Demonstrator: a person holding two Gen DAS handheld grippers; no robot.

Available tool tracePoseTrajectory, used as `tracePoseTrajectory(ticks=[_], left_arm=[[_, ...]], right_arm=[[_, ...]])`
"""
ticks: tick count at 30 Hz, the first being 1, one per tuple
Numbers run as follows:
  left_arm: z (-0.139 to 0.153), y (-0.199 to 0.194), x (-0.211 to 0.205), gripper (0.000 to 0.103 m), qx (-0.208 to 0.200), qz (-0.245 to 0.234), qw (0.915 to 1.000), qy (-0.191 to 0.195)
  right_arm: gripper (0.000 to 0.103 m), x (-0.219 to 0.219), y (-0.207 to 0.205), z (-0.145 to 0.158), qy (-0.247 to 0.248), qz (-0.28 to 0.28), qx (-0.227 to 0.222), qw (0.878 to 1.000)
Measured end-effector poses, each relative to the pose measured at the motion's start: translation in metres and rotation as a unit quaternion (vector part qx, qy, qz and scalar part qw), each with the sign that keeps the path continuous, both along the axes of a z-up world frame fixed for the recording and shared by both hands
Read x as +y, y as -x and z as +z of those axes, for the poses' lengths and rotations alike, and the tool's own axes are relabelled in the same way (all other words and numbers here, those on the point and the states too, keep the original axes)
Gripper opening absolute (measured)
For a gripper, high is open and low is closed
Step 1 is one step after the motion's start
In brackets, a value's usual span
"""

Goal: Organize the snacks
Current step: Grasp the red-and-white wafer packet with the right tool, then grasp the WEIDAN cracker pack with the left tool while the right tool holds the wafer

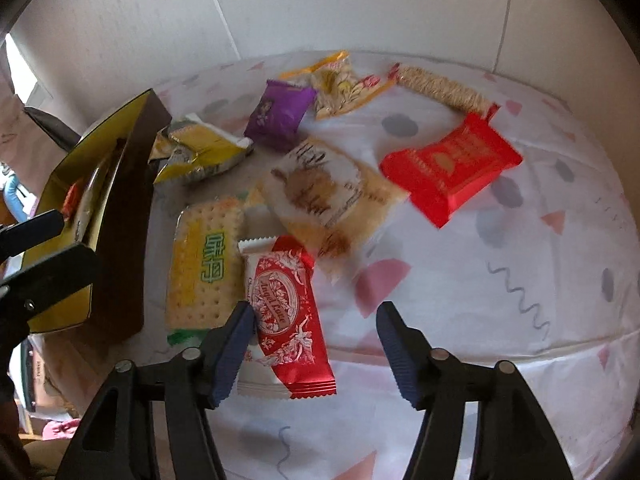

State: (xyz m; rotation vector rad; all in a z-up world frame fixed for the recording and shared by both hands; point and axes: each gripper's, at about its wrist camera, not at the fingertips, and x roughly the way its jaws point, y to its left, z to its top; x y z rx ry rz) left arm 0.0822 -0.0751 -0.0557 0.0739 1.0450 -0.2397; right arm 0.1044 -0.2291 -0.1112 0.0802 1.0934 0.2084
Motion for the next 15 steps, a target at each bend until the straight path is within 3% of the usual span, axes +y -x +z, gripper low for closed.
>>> tracePoseTrajectory(ticks=[2, 4, 8, 15], left_arm=[[0.000, 0.000, -0.004, 0.085, -0.001, -0.003, 1.0000, -0.001], [0.000, 0.000, -0.010, 0.085, 0.000, -0.009, 1.0000, -0.001], [-0.001, -0.001, -0.024, 0.085, -0.001, -0.024, 0.9997, -0.007], [-0.014, -0.013, -0.049, 0.085, 0.018, -0.046, 0.9985, -0.021]], right_arm=[[0.050, 0.000, 0.002, -0.003, -0.013, 0.009, -0.002, 1.000], [0.035, 0.002, 0.005, -0.003, -0.014, 0.026, -0.011, 1.000], [0.033, -0.002, 0.010, -0.002, -0.008, 0.027, -0.021, 0.999], [0.033, -0.054, 0.020, -0.003, -0.010, -0.063, -0.018, 0.998]])
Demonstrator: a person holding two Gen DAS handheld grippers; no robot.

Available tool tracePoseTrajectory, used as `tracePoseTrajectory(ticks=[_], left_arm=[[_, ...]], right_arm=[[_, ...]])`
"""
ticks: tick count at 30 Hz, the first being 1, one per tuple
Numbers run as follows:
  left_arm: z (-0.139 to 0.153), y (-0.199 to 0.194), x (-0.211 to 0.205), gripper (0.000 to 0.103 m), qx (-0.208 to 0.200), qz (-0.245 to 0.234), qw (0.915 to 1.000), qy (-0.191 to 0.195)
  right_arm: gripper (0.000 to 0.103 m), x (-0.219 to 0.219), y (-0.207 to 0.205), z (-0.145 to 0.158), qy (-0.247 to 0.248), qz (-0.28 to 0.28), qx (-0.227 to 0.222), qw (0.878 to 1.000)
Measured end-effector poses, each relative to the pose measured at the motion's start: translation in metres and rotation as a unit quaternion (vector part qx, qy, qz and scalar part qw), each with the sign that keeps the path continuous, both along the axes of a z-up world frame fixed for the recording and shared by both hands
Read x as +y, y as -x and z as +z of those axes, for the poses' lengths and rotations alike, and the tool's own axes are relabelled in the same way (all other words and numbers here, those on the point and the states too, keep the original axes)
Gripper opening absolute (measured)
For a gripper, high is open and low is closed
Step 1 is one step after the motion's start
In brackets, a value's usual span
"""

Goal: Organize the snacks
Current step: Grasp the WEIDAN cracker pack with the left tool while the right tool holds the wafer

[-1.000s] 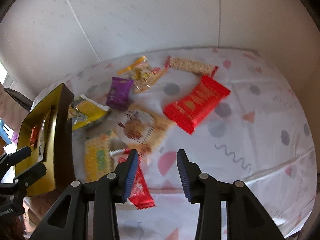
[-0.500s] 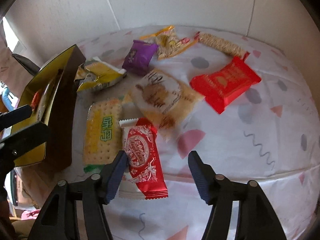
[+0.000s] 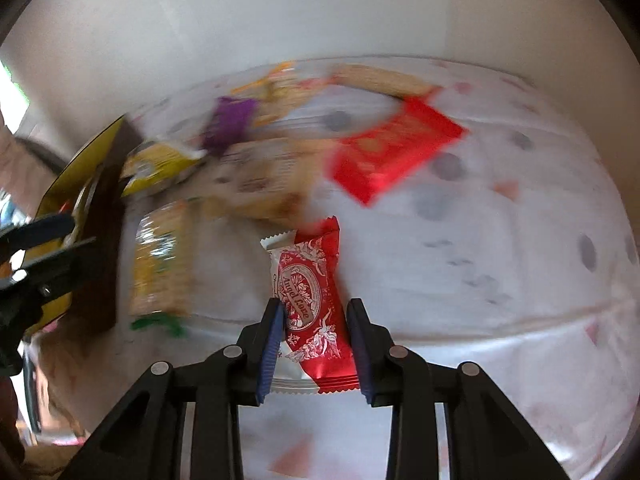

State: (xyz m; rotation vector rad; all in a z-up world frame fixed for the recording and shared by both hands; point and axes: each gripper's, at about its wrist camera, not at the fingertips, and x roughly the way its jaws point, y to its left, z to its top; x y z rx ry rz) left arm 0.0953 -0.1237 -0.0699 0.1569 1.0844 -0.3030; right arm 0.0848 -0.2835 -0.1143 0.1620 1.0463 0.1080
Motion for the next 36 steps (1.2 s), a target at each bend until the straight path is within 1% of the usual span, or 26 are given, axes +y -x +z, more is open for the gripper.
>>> tracePoseTrajectory(ticks=[3, 6, 10, 11, 12, 13, 16, 17, 19, 21, 22, 24, 26, 27, 28, 30, 31, 33, 34, 35, 36], left_arm=[[-0.013, -0.007, -0.010, 0.085, 0.021, -0.003, 0.9998, -0.005], [-0.022, -0.012, -0.016, 0.083, 0.032, -0.002, 0.9994, -0.012], [-0.032, -0.017, -0.023, 0.075, 0.044, -0.002, 0.9988, -0.024], [-0.034, -0.017, -0.024, 0.071, 0.045, -0.005, 0.9986, -0.025], [-0.037, -0.017, -0.026, 0.068, 0.047, -0.007, 0.9985, -0.029], [-0.041, -0.018, -0.028, 0.063, 0.049, -0.009, 0.9981, -0.037], [-0.043, -0.015, -0.038, 0.060, 0.022, -0.025, 0.9978, -0.057], [-0.043, -0.014, -0.041, 0.056, 0.017, -0.031, 0.9976, -0.059], [-0.042, -0.011, -0.048, 0.052, 0.013, -0.052, 0.9974, -0.048], [-0.040, -0.008, -0.051, 0.052, 0.015, -0.061, 0.9972, -0.040], [-0.039, -0.007, -0.051, 0.052, 0.014, -0.058, 0.9974, -0.039], [-0.037, -0.006, -0.046, 0.058, 0.017, -0.042, 0.9983, -0.037], [-0.035, -0.008, -0.035, 0.077, 0.028, -0.009, 0.9991, -0.029], [-0.035, -0.010, -0.029, 0.081, 0.035, 0.009, 0.9990, -0.026], [-0.036, -0.013, -0.023, 0.083, 0.046, 0.029, 0.9984, -0.018], [-0.038, -0.013, -0.019, 0.083, 0.063, 0.041, 0.9971, -0.009], [-0.041, -0.015, -0.019, 0.083, 0.070, 0.043, 0.9966, -0.013], [-0.051, -0.018, -0.025, 0.079, 0.087, 0.037, 0.9953, -0.023], [-0.052, -0.018, -0.028, 0.069, 0.083, 0.031, 0.9956, -0.033], [-0.053, -0.017, -0.032, 0.063, 0.073, 0.026, 0.9957, -0.049], [-0.053, -0.017, -0.035, 0.057, 0.067, 0.017, 0.9965, -0.047]], right_arm=[[0.033, -0.017, 0.005, 0.001, -0.015, -0.024, 0.002, 1.000], [0.033, -0.026, 0.009, 0.000, -0.024, -0.032, 0.001, 0.999], [0.033, -0.028, 0.009, 0.002, -0.024, -0.032, -0.002, 0.999], [0.033, -0.029, 0.008, 0.002, -0.024, -0.032, -0.003, 0.999], [0.033, -0.030, 0.009, 0.002, -0.024, -0.032, -0.003, 0.999], [0.034, -0.031, 0.010, 0.001, -0.024, -0.032, -0.004, 0.999], [0.034, -0.032, 0.011, 0.002, -0.025, -0.035, -0.005, 0.999], [0.034, -0.033, 0.011, 0.002, -0.026, -0.036, -0.005, 0.999], [0.034, -0.032, 0.010, 0.002, -0.025, -0.037, -0.005, 0.999], [0.034, -0.032, 0.010, 0.002, -0.025, -0.037, -0.005, 0.999], [0.034, -0.032, 0.010, 0.002, -0.026, -0.038, -0.004, 0.999], [0.034, -0.032, 0.010, 0.002, -0.027, -0.037, -0.004, 0.999], [0.034, -0.033, 0.010, 0.002, -0.031, -0.039, -0.003, 0.999], [0.034, -0.033, 0.010, 0.002, -0.032, -0.039, -0.003, 0.999], [0.034, -0.033, 0.011, 0.002, -0.032, -0.039, -0.003, 0.999], [0.034, -0.032, 0.011, 0.002, -0.030, -0.039, -0.003, 0.999], [0.034, -0.032, 0.011, 0.002, -0.030, -0.040, -0.003, 0.999], [0.034, -0.032, 0.011, 0.003, -0.029, -0.039, -0.003, 0.999], [0.034, -0.032, 0.012, 0.003, -0.030, -0.039, -0.003, 0.999], [0.034, -0.033, 0.012, 0.003, -0.032, -0.039, -0.003, 0.999], [0.034, -0.033, 0.013, 0.003, -0.035, -0.039, -0.004, 0.999]])
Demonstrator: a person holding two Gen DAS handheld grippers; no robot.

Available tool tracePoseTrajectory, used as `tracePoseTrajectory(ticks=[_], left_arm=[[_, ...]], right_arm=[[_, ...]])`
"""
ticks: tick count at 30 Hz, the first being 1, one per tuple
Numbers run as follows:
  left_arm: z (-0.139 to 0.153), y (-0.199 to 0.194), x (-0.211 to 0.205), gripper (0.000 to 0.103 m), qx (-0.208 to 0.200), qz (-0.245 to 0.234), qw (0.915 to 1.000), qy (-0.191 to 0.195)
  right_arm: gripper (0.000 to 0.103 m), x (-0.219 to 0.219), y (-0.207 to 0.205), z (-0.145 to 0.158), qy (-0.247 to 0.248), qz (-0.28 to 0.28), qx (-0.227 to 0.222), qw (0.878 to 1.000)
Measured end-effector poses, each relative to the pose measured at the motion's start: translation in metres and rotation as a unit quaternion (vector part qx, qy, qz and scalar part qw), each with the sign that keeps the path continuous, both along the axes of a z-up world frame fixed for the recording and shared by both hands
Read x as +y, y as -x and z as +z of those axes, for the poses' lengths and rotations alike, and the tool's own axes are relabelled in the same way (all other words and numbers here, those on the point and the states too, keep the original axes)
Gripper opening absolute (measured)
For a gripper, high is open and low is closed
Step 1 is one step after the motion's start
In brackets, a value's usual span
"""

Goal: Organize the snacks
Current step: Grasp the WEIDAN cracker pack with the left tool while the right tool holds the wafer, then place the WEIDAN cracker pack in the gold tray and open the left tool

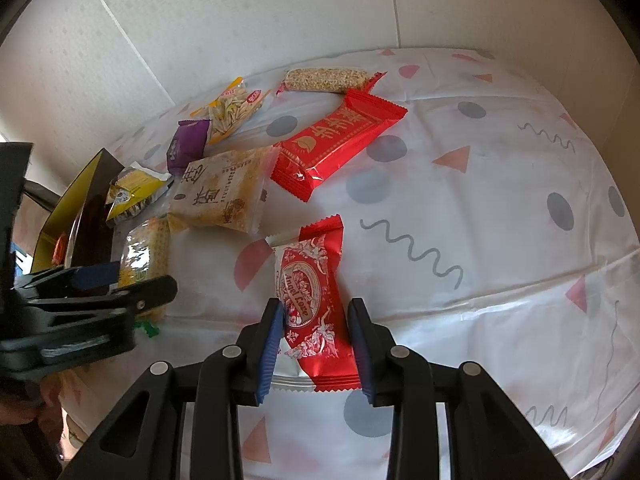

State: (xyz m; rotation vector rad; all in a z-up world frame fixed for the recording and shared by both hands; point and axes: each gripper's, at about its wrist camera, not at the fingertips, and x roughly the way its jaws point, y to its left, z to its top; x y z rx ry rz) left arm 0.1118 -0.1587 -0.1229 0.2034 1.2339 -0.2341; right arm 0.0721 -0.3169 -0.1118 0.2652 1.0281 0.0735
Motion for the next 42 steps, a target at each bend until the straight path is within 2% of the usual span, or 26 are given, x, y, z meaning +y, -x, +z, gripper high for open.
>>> tracePoseTrajectory(ticks=[3, 9, 12, 13, 15, 16, 22, 25, 31, 42], left_arm=[[0.001, 0.002, -0.002, 0.056, -0.003, -0.017, 0.9993, 0.033], [-0.001, 0.007, 0.005, 0.067, 0.005, 0.001, 0.9991, 0.042], [0.000, 0.006, 0.001, 0.072, -0.003, -0.001, 0.9994, 0.036], [0.000, 0.003, 0.000, 0.071, -0.003, -0.004, 0.9993, 0.038], [-0.005, -0.003, -0.002, 0.061, 0.005, -0.006, 0.9991, 0.041], [-0.004, -0.002, -0.002, 0.053, -0.006, -0.008, 0.9994, 0.033], [0.001, -0.005, 0.005, 0.051, -0.006, -0.006, 0.9976, 0.068], [0.011, -0.001, 0.014, 0.051, -0.015, -0.008, 0.9957, 0.091], [0.032, 0.010, 0.028, 0.051, -0.036, 0.002, 0.9929, 0.113], [0.073, 0.022, 0.082, 0.051, -0.083, 0.052, 0.9861, 0.134]], right_arm=[[0.034, -0.002, 0.003, 0.000, -0.004, 0.000, -0.003, 1.000], [0.034, -0.004, 0.003, 0.000, -0.013, 0.002, -0.003, 1.000], [0.040, -0.003, 0.001, 0.001, -0.006, 0.006, -0.003, 1.000], [0.040, -0.001, 0.001, 0.002, 0.001, 0.006, -0.003, 1.000], [0.041, 0.002, -0.002, 0.003, 0.011, 0.011, -0.004, 1.000], [0.041, 0.003, -0.003, 0.003, 0.011, 0.014, -0.002, 1.000], [0.040, 0.009, -0.006, 0.001, 0.031, 0.022, -0.002, 0.999], [0.036, 0.011, -0.004, 0.001, 0.041, 0.016, -0.004, 0.999], [0.032, 0.005, -0.001, 0.001, 0.021, -0.002, -0.009, 1.000], [0.030, 0.009, 0.000, 0.002, 0.031, -0.014, -0.011, 0.999]])
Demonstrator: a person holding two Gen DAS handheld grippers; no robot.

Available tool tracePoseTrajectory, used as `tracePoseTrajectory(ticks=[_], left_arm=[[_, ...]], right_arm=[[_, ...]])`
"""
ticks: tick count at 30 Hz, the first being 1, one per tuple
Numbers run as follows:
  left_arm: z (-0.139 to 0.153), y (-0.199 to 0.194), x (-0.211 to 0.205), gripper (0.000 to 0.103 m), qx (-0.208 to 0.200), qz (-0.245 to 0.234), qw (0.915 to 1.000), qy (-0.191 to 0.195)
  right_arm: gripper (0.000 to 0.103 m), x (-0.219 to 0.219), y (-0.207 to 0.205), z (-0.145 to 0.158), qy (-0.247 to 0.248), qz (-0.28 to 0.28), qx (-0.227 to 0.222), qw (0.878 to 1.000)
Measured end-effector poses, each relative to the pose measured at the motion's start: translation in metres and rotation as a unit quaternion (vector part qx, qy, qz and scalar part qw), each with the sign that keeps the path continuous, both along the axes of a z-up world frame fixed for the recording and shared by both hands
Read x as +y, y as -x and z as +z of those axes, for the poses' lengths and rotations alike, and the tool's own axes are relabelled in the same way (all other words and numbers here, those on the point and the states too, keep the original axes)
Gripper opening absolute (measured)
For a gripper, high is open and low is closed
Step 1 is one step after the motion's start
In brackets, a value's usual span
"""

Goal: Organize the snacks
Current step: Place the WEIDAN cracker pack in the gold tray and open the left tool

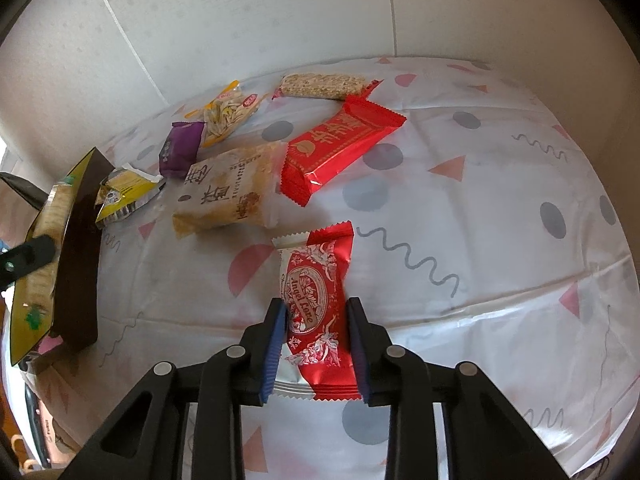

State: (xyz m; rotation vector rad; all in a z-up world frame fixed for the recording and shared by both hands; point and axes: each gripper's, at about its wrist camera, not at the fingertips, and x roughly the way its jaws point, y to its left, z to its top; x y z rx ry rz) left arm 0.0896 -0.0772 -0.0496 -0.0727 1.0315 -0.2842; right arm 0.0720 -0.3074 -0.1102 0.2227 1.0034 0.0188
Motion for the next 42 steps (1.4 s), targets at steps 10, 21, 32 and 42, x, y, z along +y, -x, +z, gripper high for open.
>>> tracePoseTrajectory(ticks=[10, 21, 32, 42], left_arm=[[0.006, 0.010, 0.089, 0.051, 0.002, 0.102, 0.9947, 0.010], [-0.022, 0.013, 0.161, 0.052, 0.039, 0.179, 0.9831, -0.004], [-0.056, 0.007, 0.209, 0.052, 0.079, 0.214, 0.9732, -0.028], [-0.060, 0.007, 0.223, 0.074, 0.068, 0.233, 0.9686, -0.055]], right_arm=[[0.030, -0.003, -0.001, -0.001, -0.021, -0.019, 0.006, 1.000], [0.028, -0.004, -0.001, 0.000, -0.033, -0.036, 0.013, 0.999], [0.028, 0.014, 0.002, 0.019, -0.015, -0.022, -0.014, 1.000], [0.028, 0.039, 0.001, 0.044, -0.023, -0.007, -0.046, 0.999]])
